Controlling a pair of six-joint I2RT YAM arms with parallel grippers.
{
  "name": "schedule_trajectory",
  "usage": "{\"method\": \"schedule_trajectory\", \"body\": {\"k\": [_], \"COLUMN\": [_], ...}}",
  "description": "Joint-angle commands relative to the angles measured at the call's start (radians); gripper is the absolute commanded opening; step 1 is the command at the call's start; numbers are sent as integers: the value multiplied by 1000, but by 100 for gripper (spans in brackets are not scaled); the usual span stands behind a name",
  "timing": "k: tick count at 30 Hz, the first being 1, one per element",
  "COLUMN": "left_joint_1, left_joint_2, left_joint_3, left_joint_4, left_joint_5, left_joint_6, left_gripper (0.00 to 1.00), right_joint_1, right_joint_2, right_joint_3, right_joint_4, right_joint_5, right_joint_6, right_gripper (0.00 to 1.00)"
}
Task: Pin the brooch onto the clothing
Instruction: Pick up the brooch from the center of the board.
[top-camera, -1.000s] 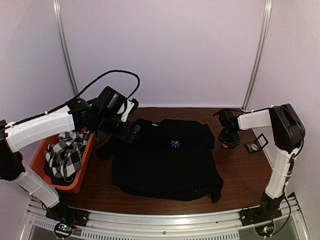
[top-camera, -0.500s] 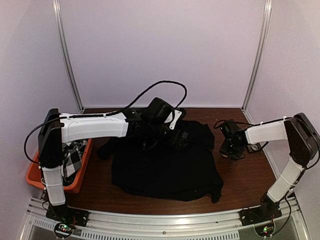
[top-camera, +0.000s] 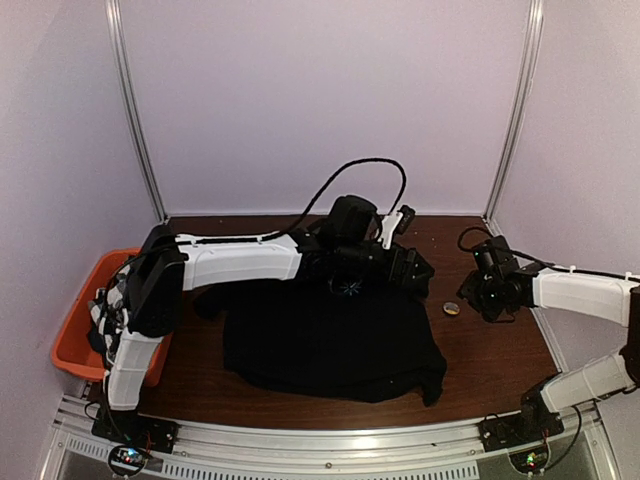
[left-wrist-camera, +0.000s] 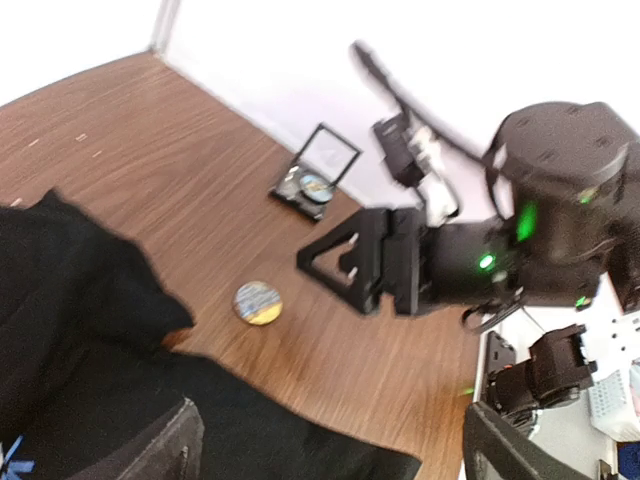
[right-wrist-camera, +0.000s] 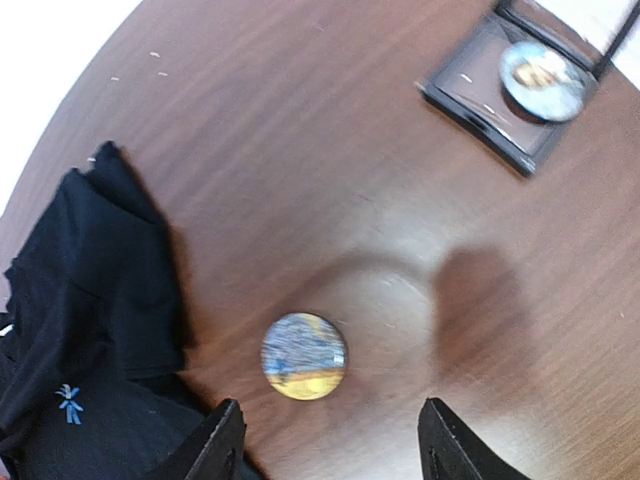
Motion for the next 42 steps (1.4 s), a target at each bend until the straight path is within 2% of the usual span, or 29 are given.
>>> {"method": "schedule_trajectory", "body": {"k": [1,3,4,6,9,13,18,22,28,35,40,42], "left_joint_1": [-3,-3,-4,-3,-3,-2,-2,-2,1,4,4,5], "left_joint_2": [139,211,243,303,401,488,570,569,483,474,471,466], "left_joint_3": [128,195,224,279,356,377,422,420,259,247,249,251], "left_joint_4": [162,190,206,233,293,424,469,400,487,437,410,346], "left_joint_5": [187,250,271,307,344,348,294,188,123,83,65,38], "left_joint_6": [-30,-66,-86,-130,-208,-337,-448,-463,-494,-467,-466,-462], "left_gripper": [83,67,63,45,37,29,31,35,40,43,42,40], "right_joint_1": [-30,-40,-45,-55,-72,-82,-91,-92,-94,-97,-98,-98], "right_joint_2": [-35,-50,-54,-53,-28,16,34,37,128,249,265,286], "right_joint_3": [-76,-96,-103,-109,-112,-121,-120,-94,19,31,-1,7], "right_joint_4": [50,56,58,54,54,72,99,97,32,127,220,226], "right_joint_5": [-20,-20,-17,-12,-12,-30,-59,-58,6,-127,-201,-226], "right_joint_6": [34,30,25,13,1,-4,-10,-21,-65,-57,-37,-37], "right_gripper": [60,55,54,52,51,51,53,53,53,56,57,57]}}
